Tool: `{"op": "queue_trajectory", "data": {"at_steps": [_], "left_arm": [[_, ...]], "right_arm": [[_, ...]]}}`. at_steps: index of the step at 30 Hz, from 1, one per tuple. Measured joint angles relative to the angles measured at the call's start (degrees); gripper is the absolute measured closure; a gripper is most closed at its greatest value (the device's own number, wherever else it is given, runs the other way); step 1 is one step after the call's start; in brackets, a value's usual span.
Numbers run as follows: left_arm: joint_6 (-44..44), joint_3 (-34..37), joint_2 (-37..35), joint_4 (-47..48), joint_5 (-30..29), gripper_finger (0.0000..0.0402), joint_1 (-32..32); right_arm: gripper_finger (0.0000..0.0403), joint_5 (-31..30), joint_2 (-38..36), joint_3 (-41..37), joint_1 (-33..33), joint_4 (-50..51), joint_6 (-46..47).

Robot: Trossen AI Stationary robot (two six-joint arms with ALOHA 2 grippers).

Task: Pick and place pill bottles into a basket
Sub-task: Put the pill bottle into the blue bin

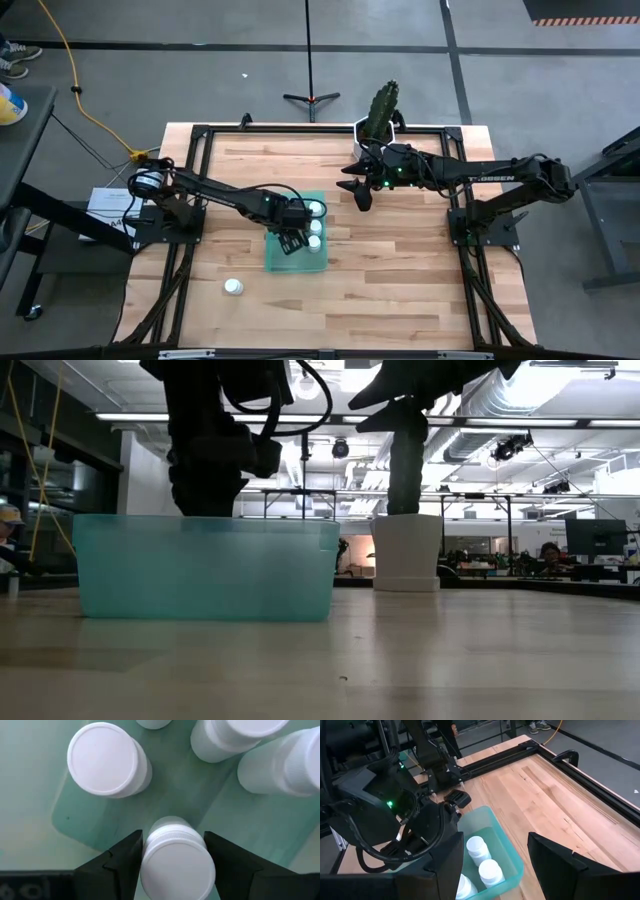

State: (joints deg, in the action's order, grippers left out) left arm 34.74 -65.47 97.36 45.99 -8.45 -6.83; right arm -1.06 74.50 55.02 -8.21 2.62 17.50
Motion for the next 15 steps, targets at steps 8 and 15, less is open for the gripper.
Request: {"op": "queue_trajectory", "data": {"at_steps": [8,15], "left_arm": [[-1.4,0.0,0.0,0.0,0.8,0.0149,0.0],[-1.5,0.0,-0.2,0.7,2.3,0.0086,0.0]], "right_arm": [[0.0192,0.0,0.0,0.0,0.0,0.1,0.0],[0.0192,0.0,0.0,0.0,0.0,0.1,0.0]]}}
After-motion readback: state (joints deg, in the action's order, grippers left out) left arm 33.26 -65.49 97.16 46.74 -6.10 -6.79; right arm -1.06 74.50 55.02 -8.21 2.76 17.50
